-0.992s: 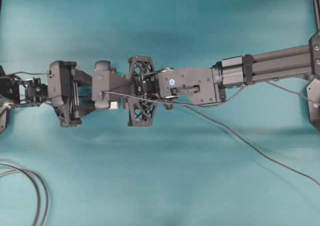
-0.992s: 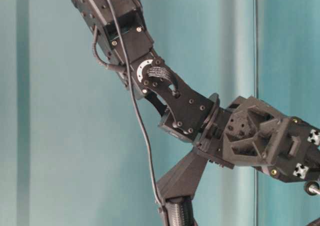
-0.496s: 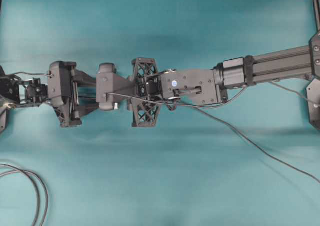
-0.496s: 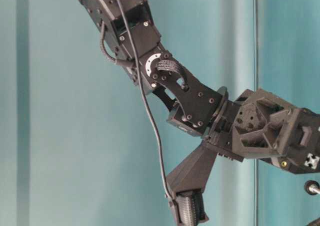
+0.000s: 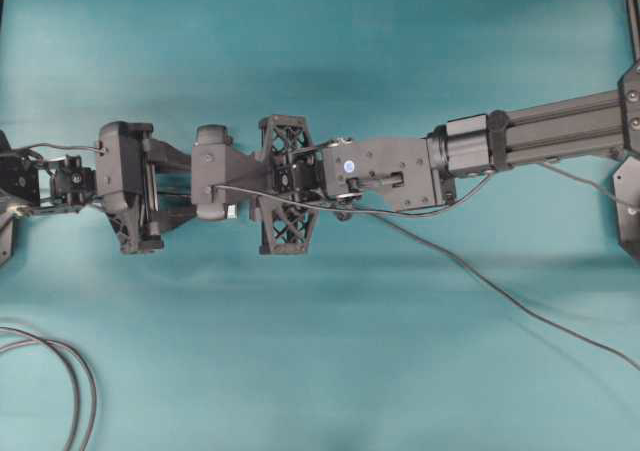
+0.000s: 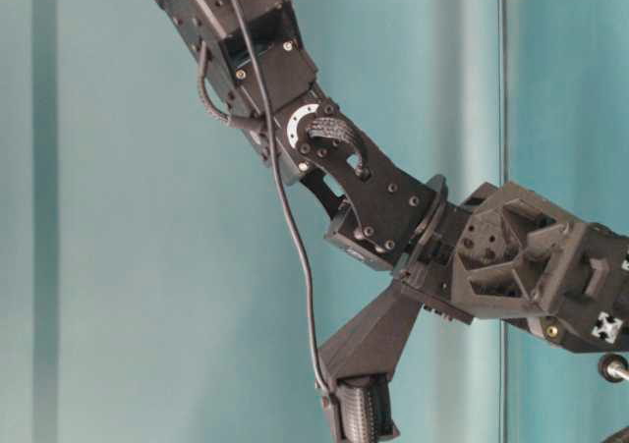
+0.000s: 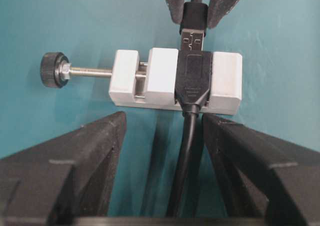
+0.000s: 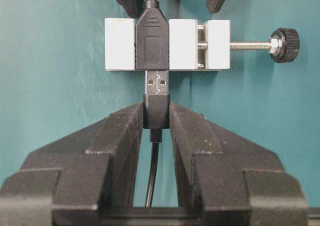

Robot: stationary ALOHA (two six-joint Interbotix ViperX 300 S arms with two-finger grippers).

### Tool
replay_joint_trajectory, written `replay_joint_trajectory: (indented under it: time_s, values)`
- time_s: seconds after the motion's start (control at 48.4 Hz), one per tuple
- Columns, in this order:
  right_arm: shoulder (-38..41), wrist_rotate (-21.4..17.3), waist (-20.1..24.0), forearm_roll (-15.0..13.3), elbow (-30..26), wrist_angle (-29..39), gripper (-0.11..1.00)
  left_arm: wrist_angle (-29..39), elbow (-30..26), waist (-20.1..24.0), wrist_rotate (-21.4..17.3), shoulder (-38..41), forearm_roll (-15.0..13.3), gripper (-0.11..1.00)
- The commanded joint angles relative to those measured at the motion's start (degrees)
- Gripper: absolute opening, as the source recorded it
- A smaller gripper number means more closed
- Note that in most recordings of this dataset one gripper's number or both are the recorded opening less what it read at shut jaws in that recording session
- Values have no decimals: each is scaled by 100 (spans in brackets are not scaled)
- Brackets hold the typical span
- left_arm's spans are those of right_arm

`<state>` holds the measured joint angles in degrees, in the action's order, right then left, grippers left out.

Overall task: Insert the USB cable into the female connector supported by the left arm.
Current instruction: 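Align the USB plug tip with the female connector in the clamp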

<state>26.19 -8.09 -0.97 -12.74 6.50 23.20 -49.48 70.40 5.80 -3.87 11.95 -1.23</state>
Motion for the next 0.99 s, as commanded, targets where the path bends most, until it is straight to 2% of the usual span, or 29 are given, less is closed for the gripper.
replay_joint_trajectory:
  time_s: [0.0, 0.972]
  values:
    - [-272, -9, -9, -9, -70, -70, 21, 114, -18, 35, -132, 26, -26, 69]
    - [-220, 0, -18, -9, -53, -70, 21, 114, -18, 44, -141, 26, -18, 69]
